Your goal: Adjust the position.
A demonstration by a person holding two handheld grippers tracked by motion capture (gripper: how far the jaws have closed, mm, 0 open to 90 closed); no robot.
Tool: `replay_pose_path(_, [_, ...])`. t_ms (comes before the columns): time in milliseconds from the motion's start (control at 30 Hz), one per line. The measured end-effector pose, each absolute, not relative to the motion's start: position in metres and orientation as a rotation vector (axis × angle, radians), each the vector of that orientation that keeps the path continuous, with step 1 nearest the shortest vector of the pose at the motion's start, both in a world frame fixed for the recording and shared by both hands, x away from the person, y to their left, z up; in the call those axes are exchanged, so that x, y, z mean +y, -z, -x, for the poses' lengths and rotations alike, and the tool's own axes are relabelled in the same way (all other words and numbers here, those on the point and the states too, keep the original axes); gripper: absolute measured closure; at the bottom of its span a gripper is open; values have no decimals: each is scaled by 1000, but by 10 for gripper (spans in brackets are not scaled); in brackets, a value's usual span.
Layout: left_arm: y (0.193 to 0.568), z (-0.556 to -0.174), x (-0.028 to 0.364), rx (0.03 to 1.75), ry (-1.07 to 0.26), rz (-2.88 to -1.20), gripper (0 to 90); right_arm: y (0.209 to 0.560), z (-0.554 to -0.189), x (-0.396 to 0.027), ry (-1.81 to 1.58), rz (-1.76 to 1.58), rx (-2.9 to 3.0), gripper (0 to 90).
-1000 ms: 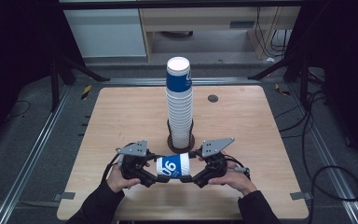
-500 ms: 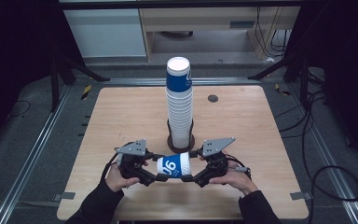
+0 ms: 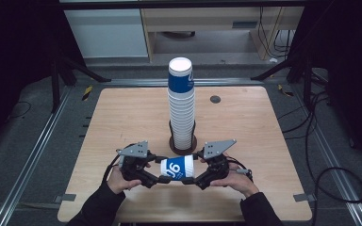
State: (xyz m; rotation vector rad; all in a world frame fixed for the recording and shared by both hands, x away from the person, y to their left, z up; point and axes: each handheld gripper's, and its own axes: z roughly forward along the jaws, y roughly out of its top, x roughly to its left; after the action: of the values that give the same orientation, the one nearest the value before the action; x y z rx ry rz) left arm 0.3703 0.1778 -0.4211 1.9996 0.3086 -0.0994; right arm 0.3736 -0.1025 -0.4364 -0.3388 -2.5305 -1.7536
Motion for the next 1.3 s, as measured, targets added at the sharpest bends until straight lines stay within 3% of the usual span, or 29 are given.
replay_pose_path(300, [419, -371, 181, 323, 65, -2016, 221, 432, -374, -109, 1752, 354, -2565, 162])
replay_pose_path(700, [431, -370, 169, 289, 12, -2242, 176, 441, -374, -97, 1555, 355, -2718, 157])
replay_pose_path(1000, [439, -364, 155, 220, -3, -2358, 200, 447, -371, -82, 1467, 310, -2724, 156])
replay_pose_path(1300, [440, -364, 154, 206, 4, -2368, 262, 446, -369, -79, 1465, 283, -2723, 146])
